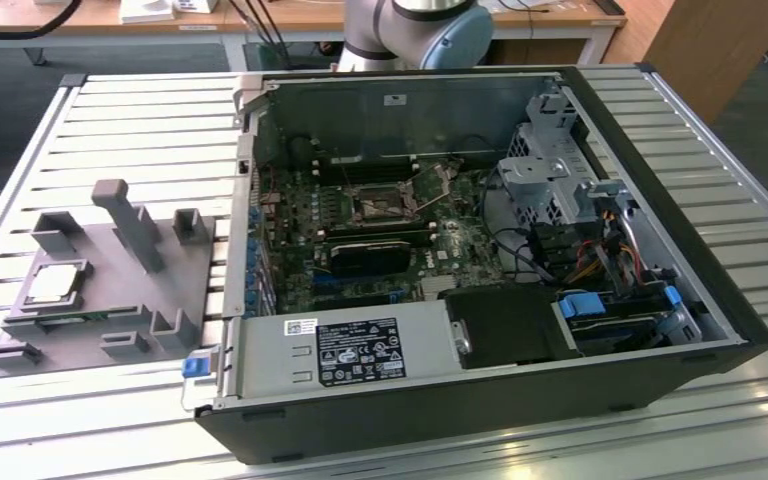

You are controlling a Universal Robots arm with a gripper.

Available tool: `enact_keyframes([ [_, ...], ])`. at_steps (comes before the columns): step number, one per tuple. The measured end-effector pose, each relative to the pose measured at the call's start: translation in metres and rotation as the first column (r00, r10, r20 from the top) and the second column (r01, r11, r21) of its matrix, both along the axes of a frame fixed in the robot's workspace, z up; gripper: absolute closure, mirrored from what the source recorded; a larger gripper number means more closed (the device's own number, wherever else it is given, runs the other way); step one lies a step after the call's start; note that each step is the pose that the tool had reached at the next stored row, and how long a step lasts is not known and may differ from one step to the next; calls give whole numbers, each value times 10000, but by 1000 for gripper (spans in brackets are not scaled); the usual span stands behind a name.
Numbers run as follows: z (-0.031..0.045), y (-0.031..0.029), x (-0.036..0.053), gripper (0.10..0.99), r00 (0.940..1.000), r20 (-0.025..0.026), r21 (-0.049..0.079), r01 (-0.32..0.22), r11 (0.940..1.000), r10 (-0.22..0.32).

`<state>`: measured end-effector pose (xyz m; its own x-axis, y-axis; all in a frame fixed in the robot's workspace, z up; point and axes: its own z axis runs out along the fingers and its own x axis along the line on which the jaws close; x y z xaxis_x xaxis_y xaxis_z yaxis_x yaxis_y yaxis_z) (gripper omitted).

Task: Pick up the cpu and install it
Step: 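Pick up the cpu and move it towards the insertion slot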

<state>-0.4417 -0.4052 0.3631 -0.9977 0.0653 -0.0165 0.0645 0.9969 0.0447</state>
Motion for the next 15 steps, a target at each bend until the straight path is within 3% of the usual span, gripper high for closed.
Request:
enact_keyframes([
  [7, -127, -1, 0, 973, 10000, 1, 17, 0, 10000, 0],
  [8, -145, -1, 0, 918, 10000, 0, 17, 0, 10000, 0],
  [9, -163, -1, 0, 918, 10000, 1, 17, 0, 10000, 0],
  [11, -200, -1, 0, 796, 10000, -1, 18, 0, 10000, 0],
  [12, -218, -1, 0, 796, 10000, -2, 17, 0, 10000, 0],
  [14, -248, -1, 0, 678, 10000, -3, 17, 0, 10000, 0],
  [15, -263, -1, 0, 678, 10000, -8, 17, 0, 10000, 0],
])
